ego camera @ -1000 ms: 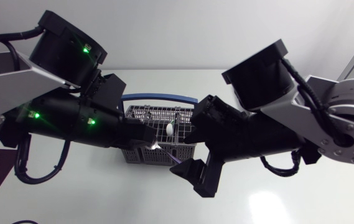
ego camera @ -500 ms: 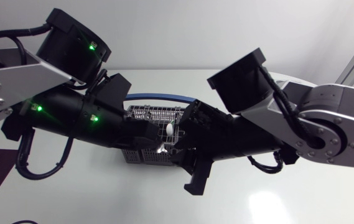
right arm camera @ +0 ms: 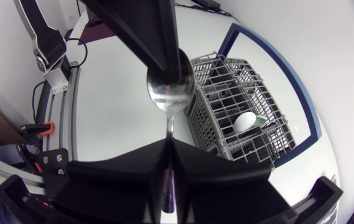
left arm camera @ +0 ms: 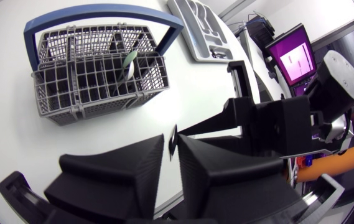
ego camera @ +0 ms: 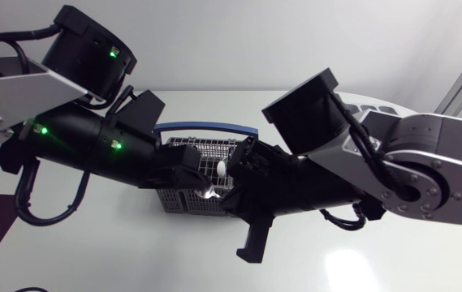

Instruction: Unload the cutlery basket into the drawer organizer.

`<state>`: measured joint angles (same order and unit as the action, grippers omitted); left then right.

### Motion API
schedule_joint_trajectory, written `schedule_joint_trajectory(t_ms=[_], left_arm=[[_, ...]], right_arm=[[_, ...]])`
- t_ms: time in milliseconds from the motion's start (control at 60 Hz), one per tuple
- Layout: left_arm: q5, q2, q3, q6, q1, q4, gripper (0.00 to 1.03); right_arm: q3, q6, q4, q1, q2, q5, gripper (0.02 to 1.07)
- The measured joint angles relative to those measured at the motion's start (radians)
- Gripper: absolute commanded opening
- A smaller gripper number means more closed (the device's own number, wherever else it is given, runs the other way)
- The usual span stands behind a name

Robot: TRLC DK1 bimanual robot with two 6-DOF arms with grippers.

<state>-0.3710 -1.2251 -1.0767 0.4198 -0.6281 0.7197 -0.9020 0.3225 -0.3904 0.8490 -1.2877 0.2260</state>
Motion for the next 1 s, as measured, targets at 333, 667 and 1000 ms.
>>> schedule_joint_trajectory(t_ms=[333,667,1000], left_arm=[[-0.018,-0.001,-0.108,0.007,0.095,0.0,0.98],[0.011,-0.035,-0.114,-0.058,0.136,-0.066,0.98],[0.036,-0.051,-0.076,-0.283,0.128,-0.093,0.98]], right_arm=[[0.067,0.025,-0.064,-0.034,0.08,0.024,0.08],[0.145,0.154,-0.178,-0.286,0.217,0.13,0.08],[0.161,0.391,-0.296,-0.639,0.231,0.25,0.08]])
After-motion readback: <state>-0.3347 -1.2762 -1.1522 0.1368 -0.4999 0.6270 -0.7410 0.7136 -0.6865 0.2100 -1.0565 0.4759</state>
